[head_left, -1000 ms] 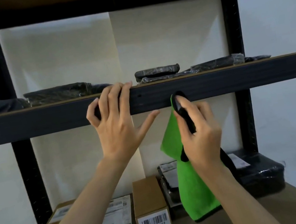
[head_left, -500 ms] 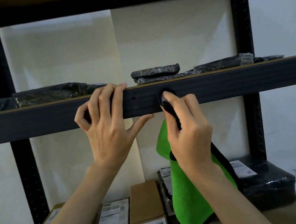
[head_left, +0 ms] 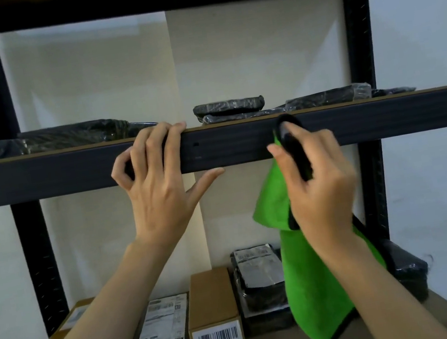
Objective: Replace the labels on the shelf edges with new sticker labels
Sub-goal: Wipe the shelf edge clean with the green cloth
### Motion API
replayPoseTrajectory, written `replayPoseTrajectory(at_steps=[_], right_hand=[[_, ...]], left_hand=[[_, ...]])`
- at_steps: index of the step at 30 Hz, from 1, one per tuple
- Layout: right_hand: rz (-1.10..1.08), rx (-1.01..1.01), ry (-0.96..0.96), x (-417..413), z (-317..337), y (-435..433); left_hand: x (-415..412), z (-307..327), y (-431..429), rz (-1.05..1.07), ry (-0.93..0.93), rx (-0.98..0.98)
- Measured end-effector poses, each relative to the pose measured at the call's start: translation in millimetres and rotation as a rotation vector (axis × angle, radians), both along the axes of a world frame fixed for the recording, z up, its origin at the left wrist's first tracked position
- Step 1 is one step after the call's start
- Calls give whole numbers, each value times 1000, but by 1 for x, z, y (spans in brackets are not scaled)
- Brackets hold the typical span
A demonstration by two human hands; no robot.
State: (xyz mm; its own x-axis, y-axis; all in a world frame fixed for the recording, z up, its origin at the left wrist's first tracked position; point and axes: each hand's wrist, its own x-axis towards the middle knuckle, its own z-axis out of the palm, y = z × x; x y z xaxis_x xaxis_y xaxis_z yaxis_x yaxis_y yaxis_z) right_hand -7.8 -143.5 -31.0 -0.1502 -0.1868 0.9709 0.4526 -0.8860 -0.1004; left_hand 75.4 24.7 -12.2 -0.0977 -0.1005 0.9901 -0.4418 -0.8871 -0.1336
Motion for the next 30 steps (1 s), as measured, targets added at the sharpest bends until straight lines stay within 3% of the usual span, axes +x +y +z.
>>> replayPoseTrajectory(at_steps=[5,11,16,20,25,30], right_hand=[[-19,8,-12,17,9,30],[-102,-228,54,16,-1,23],[-37,-52,32,21,0,46],[-54,-181,69,16,-7,35],[-54,9,16,15,1,36],[-10,-81,64,22,-4,61]], left_hand=[[-5,2,5,-60,46,29],[-12,2,5,-169,109,17],[-10,1,8,-167,113,26],[-11,2,9,-166,124,34],[-11,2,6,-196,143,26],[-11,3,7,-250,146,-18]])
